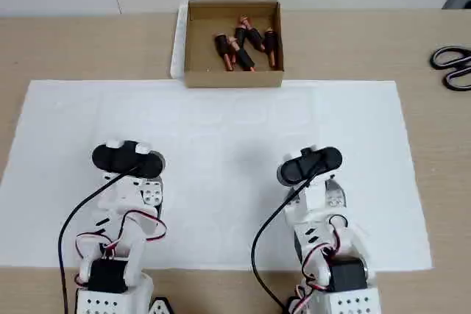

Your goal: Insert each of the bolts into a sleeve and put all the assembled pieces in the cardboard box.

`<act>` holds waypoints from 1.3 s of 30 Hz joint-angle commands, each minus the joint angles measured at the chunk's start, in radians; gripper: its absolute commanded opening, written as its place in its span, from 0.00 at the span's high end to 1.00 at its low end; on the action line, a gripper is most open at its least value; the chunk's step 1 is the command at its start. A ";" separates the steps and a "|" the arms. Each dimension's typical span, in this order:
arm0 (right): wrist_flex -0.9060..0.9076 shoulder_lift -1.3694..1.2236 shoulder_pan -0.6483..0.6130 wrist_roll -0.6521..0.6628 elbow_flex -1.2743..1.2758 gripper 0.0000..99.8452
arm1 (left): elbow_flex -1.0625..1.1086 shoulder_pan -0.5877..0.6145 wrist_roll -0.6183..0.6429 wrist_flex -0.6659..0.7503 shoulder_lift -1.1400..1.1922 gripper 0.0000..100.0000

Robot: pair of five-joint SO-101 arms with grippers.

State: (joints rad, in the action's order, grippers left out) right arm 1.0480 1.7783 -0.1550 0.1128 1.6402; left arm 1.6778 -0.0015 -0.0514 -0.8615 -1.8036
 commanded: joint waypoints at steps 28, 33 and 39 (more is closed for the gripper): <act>0.010 0.005 0.257 0.006 -0.008 0.95 | -0.007 0.000 -0.006 -0.077 -0.011 0.99; 0.010 0.005 0.257 0.006 -0.008 0.95 | -0.007 0.000 -0.006 -0.077 -0.011 0.99; 0.010 0.005 0.257 0.006 -0.008 0.95 | -0.007 0.000 -0.006 -0.077 -0.011 0.99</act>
